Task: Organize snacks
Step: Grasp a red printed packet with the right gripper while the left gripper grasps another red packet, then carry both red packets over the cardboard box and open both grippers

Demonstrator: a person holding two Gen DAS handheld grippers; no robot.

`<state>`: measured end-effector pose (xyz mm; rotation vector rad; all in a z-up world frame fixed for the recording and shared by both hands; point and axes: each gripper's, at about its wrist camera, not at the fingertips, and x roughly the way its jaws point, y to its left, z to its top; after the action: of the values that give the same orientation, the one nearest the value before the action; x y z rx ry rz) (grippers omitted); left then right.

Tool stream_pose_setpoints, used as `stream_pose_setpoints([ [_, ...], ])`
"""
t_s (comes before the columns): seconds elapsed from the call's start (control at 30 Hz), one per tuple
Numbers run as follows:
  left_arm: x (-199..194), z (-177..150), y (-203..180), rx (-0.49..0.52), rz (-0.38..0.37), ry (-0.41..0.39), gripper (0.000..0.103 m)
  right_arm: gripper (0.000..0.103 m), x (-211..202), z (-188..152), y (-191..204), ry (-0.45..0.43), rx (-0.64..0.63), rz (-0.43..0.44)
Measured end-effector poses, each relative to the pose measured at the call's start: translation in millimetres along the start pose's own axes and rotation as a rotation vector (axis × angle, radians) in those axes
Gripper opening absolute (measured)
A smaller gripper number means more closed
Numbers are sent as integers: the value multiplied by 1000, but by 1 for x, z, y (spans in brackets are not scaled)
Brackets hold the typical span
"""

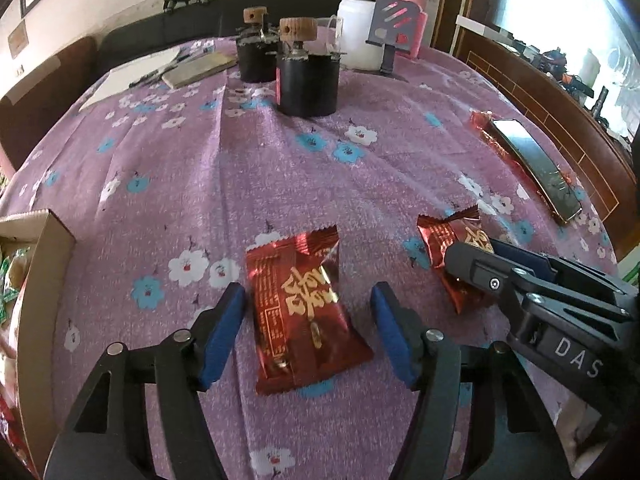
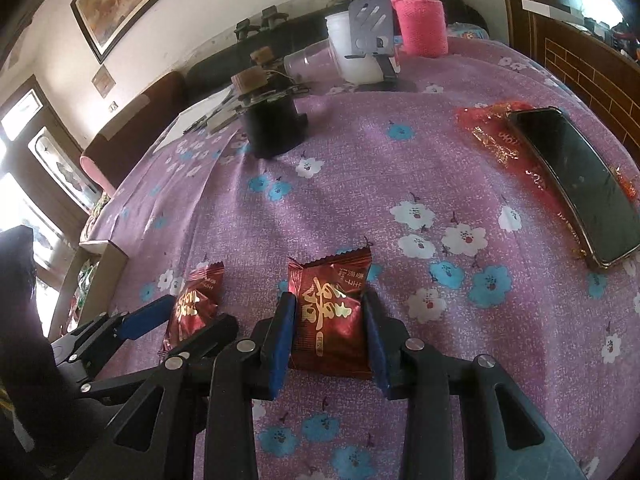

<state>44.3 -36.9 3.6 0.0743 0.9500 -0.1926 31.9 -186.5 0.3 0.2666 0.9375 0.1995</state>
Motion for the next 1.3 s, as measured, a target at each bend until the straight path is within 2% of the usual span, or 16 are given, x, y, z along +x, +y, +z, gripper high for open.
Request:
stream_pose_setpoints([
  [0.07, -1, 0, 2, 1, -3, -8, 54, 37, 0, 0, 0, 0, 0, 2],
  [0.1, -2, 1, 2, 0, -2, -15, 39, 37, 0, 0, 0, 0, 1, 2],
  [0.3, -20, 2, 12, -34, -39, -31, 38, 35, 0, 0, 0, -4, -5, -1],
  [0.43, -53, -6, 24, -75, -94, -61, 38, 35, -2, -1, -2, -17, 6, 13],
  [0.53, -79, -19, 42, -111, -109, -85, 38, 35, -5, -1, -2, -40, 7, 30],
  [0.67, -116, -43, 80, -201, -111, -123, 38, 35, -11, -1, 0, -82, 0, 36],
  [0.87, -169, -91, 162, -391, -40, -217, 39, 35, -23, -6, 11, -160, -29, 14],
  [1.03, -189, -124, 219, -499, 32, -229, 39, 35, -29, -13, 37, -176, -74, 8],
  [1.17, -192, -142, 244, -547, 55, -232, 39, 34, -43, -28, 79, -155, -110, 105],
  [1.3, -187, -154, 256, -576, 44, -221, 39, 34, -49, -47, 152, -115, -239, 194],
])
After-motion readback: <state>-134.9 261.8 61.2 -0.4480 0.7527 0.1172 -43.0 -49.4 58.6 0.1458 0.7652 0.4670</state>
